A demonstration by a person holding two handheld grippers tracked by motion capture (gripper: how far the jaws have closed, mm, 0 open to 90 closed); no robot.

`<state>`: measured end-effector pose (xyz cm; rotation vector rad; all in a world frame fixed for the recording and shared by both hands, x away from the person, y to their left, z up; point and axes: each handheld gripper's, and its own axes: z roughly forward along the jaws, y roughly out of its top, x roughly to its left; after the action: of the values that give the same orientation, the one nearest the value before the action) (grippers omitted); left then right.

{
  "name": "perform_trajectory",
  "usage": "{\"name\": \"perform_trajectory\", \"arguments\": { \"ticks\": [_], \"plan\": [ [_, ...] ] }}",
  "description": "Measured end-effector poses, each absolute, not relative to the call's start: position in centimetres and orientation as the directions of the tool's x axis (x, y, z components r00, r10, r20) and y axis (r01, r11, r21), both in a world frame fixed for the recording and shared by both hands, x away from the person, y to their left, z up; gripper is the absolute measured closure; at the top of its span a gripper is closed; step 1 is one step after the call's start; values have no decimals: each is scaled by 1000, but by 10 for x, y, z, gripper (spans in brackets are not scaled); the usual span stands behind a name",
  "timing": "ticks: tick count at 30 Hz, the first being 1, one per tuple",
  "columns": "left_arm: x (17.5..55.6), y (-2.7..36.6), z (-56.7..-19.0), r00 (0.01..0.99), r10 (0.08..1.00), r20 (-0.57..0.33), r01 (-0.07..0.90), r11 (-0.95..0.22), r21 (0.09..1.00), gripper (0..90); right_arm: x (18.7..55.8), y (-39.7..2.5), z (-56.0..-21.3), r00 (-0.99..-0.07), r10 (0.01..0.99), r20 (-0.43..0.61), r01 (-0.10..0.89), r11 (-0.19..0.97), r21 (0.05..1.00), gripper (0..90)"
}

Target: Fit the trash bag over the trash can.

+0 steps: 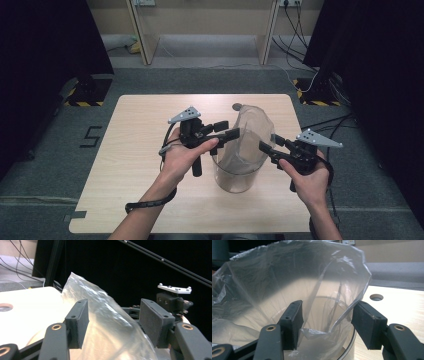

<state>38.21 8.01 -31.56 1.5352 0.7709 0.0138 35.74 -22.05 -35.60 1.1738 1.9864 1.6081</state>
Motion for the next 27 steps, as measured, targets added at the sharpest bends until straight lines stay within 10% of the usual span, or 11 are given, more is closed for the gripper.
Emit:
{"name": "perform_trajectory", "arguments": {
  "ticks": [9, 19, 27],
  "plan": [
    [377, 75, -308, 779, 500, -378, 426, 21, 904, 411, 357, -216, -355, -612, 761, 216, 380, 44, 924, 423],
    [385, 81, -328, 786, 456, -418, 473, -7, 881, 881, 348, -215, -350, -639, 743, 201, 361, 58, 931, 423],
    [366, 105, -340, 776, 504, -380, 428, 23, 904, 894, 325, -229, -347, -648, 733, 208, 399, 94, 912, 422]
  ]
}}
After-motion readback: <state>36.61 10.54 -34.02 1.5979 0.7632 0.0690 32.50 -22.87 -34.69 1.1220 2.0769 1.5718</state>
